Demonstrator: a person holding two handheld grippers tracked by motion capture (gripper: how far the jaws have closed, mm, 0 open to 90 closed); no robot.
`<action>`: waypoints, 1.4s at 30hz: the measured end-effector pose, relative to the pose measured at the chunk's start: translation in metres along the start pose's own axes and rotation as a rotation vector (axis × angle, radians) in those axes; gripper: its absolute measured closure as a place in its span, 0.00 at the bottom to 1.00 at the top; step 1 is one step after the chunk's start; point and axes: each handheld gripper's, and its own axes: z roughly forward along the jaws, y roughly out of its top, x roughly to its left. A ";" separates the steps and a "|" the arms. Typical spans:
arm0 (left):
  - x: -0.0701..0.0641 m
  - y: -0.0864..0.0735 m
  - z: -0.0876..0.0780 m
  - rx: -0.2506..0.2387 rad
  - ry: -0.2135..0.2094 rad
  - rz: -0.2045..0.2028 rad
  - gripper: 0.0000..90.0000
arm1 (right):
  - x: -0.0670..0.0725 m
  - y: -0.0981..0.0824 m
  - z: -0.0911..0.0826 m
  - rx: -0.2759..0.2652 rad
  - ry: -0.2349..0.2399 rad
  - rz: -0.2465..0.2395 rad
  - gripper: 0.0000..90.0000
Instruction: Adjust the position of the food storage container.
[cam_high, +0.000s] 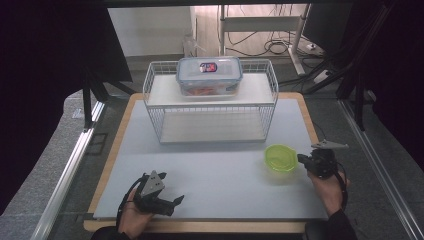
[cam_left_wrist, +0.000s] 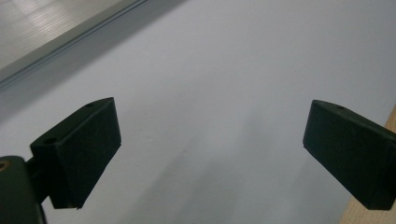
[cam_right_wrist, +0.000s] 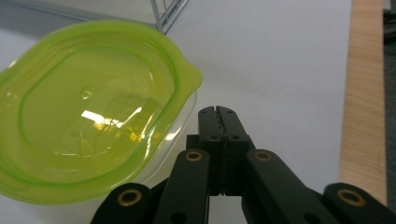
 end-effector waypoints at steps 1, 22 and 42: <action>0.000 0.000 0.000 0.001 0.000 0.001 0.05 | 0.000 0.000 0.002 0.008 0.007 0.003 1.00; -0.002 0.000 0.004 0.033 -0.003 0.027 0.05 | 0.017 0.004 0.035 0.082 0.163 0.002 1.00; -0.002 0.000 0.006 0.049 -0.003 0.035 0.05 | 0.064 0.016 0.060 0.107 0.290 -0.036 1.00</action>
